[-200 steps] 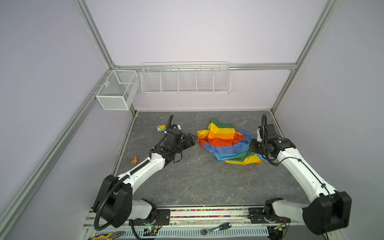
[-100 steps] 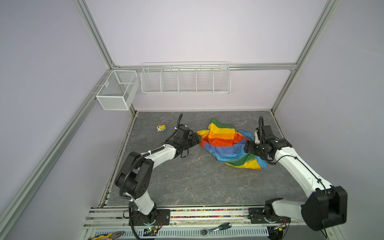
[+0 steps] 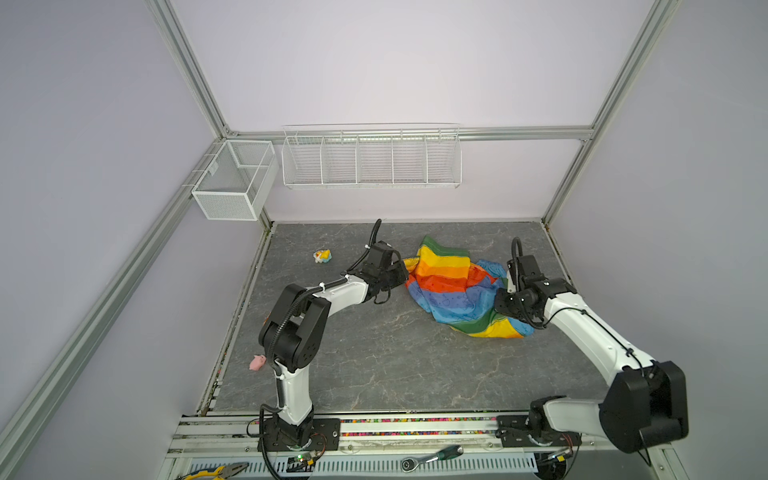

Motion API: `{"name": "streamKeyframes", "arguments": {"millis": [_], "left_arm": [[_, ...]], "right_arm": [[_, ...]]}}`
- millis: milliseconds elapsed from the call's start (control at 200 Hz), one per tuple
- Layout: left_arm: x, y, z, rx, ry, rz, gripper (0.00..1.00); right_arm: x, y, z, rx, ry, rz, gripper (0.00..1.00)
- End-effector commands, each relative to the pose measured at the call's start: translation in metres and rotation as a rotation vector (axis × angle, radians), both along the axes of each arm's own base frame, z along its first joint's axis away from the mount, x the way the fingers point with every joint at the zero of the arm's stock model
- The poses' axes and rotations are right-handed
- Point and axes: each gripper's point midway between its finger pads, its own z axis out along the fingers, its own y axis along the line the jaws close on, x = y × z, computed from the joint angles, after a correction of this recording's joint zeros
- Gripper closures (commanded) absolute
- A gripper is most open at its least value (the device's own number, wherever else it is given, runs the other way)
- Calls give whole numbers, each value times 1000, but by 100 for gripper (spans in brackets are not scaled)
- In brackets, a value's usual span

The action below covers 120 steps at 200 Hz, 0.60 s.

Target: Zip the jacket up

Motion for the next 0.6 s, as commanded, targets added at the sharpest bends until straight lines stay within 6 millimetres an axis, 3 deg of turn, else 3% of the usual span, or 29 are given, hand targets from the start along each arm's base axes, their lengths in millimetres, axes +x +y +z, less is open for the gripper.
{"name": "streamKeyframes", "arguments": {"millis": [0,60,285,360,445,525,595], "left_arm": [[2,1,72,-23,-140,-16,100],[-1,7,97,-15,-180,-13,100],[-16,32,183,25,-314,8,100],[-21,39,207,37,-355,12,100],[-27,49,229,57,-385,23,100],[-32,58,245,77,-411,36,100],[-35,65,253,92,-429,50,100]], "right_arm": [[12,7,30,24,-71,31,89],[17,11,47,42,-110,48,93],[32,24,119,113,-273,97,93],[35,29,135,133,-302,116,92],[37,36,138,156,-293,146,76],[34,39,127,170,-247,153,41],[29,41,110,181,-201,156,27]]}}
